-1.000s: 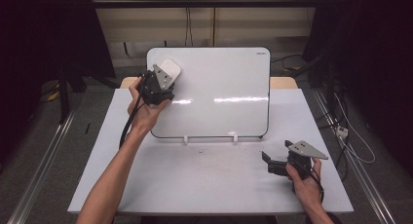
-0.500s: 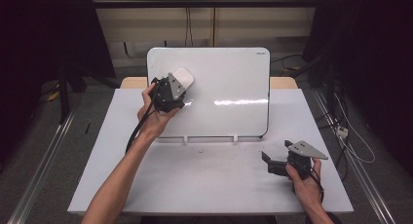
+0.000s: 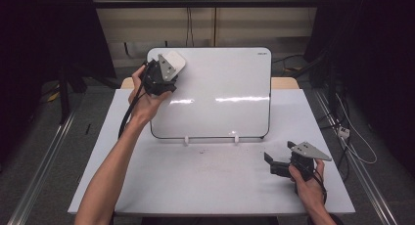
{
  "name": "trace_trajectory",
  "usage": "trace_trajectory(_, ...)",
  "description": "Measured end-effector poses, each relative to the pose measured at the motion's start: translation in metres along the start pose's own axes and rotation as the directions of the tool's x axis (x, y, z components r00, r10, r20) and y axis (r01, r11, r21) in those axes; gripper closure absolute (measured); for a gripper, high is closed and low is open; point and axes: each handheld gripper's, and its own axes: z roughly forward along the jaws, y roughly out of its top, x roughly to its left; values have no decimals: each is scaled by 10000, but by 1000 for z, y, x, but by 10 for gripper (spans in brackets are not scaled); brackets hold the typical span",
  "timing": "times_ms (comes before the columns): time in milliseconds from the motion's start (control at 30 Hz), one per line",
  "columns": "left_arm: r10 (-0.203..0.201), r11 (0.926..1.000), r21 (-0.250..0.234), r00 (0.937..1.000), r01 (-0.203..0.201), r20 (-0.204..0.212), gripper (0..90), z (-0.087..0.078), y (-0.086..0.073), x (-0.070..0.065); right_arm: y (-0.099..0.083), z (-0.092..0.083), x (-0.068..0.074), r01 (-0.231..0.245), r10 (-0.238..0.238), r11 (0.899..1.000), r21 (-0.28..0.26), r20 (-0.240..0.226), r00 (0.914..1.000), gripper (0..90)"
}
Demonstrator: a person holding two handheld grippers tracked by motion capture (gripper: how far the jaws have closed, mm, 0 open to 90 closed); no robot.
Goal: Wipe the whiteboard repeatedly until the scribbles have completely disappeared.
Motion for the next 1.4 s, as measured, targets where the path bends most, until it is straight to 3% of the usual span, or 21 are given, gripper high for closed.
trace_trajectory(67,-113,9996,272,9999,114,-40,311,0,2,1,0,0,0,9,-9,10000,-9,0,10000,39)
trace_trajectory(167,-537,9983,218,9981,543,-287,311,0,3,-1,0,0,0,-12,12,10000,-1,0,10000,39)
trace_trajectory(300,-854,9955,389,9960,864,-258,312,-1,2,4,0,-1,0,-11,11,10000,-6,10,10000,39)
trace_trajectory(367,-1005,9939,386,9932,1028,-582,312,-2,2,5,-1,-1,-1,-8,8,10000,-13,-3,10000,39)
trace_trajectory(433,-1147,9918,491,9912,1180,-655,312,-3,0,9,-1,-1,-1,-16,16,10000,-9,11,10000,39)
trace_trajectory(633,-1622,9820,776,9797,1720,-1181,312,-7,-5,20,-1,-2,-1,-25,25,10000,-6,24,10000,39)
trace_trajectory(733,-1842,9752,923,9691,2010,-1641,312,-10,-12,29,-1,-2,-1,-8,8,10000,-6,30,10000,39)
trace_trajectory(867,-1825,9714,1095,9577,2106,-2225,312,-16,-25,40,-1,-1,-1,2,-2,10000,14,38,10000,39)
trace_trajectory(967,-1913,9704,1082,9608,2158,-2005,312,-18,-33,43,0,0,0,-4,3,10000,20,54,10000,39)
trace_trajectory(1133,-1015,9816,1380,9728,1319,-2084,312,-16,-31,29,1,3,3,34,-35,10000,63,22,10000,39)
trace_trajectory(1200,-751,9835,1491,9804,1029,-1819,312,-16,-30,21,1,4,3,80,-80,9999,60,0,10000,40)
trace_trajectory(1233,-477,9839,1610,9821,777,-1822,312,-16,-30,16,1,4,3,75,-75,9999,67,-1,10000,39)
trace_trajectory(1300,-299,9845,1661,9865,569,-1611,312,-15,-29,8,1,4,3,64,-64,10000,64,9,10000,39)
trace_trajectory(1400,-303,9863,1547,9852,568,-1686,312,-16,-29,3,1,2,2,43,-43,10000,49,6,10000,39)
